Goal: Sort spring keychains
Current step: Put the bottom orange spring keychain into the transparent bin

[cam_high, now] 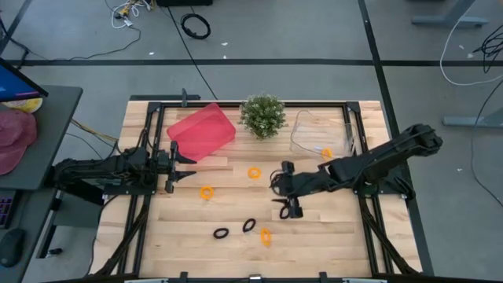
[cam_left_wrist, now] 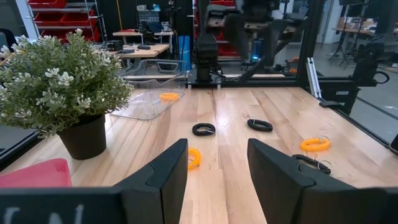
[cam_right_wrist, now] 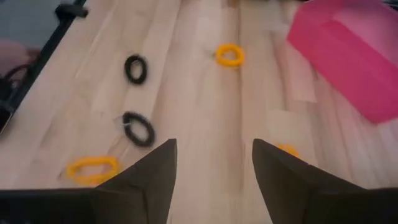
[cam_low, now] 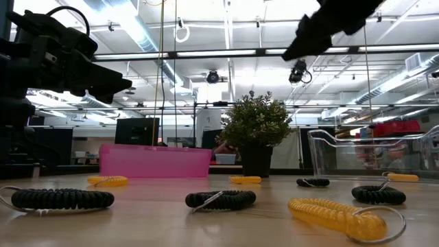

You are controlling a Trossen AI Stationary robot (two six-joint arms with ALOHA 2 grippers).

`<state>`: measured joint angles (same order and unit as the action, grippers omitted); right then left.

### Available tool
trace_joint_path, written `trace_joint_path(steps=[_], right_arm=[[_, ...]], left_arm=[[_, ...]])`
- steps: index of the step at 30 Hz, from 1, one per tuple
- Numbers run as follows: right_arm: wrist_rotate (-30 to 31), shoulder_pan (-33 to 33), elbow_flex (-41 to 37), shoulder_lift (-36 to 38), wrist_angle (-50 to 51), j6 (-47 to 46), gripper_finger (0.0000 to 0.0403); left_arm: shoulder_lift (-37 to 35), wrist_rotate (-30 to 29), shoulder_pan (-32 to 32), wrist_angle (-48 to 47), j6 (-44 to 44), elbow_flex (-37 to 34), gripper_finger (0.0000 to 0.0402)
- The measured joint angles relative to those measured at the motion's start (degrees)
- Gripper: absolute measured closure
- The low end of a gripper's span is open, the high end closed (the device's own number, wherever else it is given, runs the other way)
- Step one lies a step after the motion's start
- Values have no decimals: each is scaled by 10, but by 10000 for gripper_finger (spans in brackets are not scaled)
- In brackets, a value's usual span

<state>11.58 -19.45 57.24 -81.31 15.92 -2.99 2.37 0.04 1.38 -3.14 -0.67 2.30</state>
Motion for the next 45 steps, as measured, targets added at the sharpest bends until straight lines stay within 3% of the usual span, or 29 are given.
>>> trace_joint_path(steps=[11,16,32,45], right_arm=[[0,-22,191,-142,160,11,190],[0,-32,246,-178,182,11,190],[14,-98,255,-254,190,-11,190],[-18,-88,255,-357,167,-12,190]], left_arm=[[0,0,0,4,0,-1,230],[0,0,0,4,0,-1,230],[0,0,0,5,0,-1,230],[0,0,0,6,0,-1,230]])
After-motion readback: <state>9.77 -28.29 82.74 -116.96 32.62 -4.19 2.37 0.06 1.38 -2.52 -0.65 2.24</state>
